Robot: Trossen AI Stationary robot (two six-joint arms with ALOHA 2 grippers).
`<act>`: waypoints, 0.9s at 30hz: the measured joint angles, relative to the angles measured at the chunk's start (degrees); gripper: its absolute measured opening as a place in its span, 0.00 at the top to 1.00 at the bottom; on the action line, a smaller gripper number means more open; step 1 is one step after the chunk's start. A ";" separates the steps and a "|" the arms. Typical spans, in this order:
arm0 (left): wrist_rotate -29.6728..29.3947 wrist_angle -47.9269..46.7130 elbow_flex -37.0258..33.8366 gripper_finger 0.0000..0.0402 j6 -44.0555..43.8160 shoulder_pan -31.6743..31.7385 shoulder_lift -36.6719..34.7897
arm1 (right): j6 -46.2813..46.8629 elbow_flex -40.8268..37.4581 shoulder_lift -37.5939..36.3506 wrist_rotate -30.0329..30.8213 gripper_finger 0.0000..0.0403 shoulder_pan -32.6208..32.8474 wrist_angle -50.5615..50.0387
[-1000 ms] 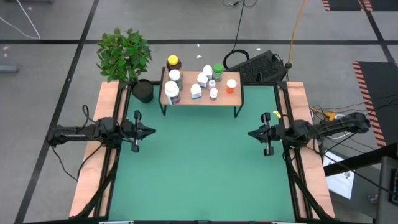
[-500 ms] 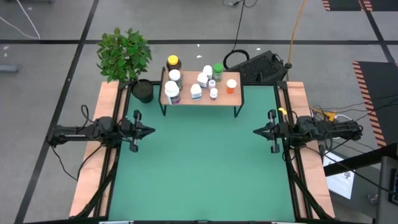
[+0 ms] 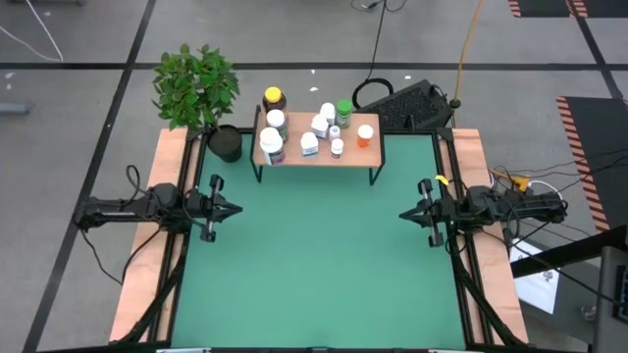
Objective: Pick and place medicine bottles onto shelf by color
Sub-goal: Return to Home Position
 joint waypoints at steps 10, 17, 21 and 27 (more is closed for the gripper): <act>-2.25 0.33 0.00 0.96 2.08 0.04 0.00 | -0.03 -4.80 -0.05 -0.24 1.00 -0.01 6.12; -2.58 0.37 0.00 0.96 1.12 0.04 0.00 | 0.86 -6.28 0.55 0.01 1.00 0.01 1.84; -2.58 0.40 0.00 0.96 1.32 0.04 0.00 | 1.52 -6.30 0.61 0.15 1.00 0.01 1.09; -2.59 0.41 0.00 0.96 1.28 0.04 0.00 | 8.65 -6.37 0.58 0.17 1.00 0.01 1.23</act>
